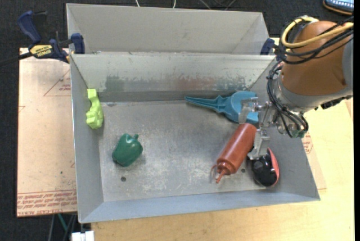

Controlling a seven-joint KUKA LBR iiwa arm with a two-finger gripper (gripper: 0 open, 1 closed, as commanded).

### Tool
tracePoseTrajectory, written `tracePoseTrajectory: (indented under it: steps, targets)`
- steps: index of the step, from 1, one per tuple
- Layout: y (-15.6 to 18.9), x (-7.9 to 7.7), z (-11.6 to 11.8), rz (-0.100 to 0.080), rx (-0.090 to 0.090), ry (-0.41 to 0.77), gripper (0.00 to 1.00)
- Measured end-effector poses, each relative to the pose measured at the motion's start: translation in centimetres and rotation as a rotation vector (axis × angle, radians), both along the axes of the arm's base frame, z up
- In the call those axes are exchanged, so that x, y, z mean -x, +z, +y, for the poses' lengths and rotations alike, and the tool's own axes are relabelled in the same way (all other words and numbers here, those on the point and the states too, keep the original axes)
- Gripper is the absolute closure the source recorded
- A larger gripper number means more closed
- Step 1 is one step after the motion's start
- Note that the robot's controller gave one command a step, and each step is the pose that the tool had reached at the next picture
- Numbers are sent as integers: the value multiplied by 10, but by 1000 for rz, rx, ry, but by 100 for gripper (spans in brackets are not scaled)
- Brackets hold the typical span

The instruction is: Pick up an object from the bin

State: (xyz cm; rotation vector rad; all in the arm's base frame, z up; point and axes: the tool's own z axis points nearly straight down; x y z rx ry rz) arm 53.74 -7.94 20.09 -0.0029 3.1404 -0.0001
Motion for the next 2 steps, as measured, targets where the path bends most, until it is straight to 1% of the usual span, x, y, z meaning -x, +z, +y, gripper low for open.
tracePoseTrajectory:
  steps: [1,2]
  targets:
    - [-41,5,16,2,-2,-10,0]
    - [-116,0,27,-2,-1,214,0]
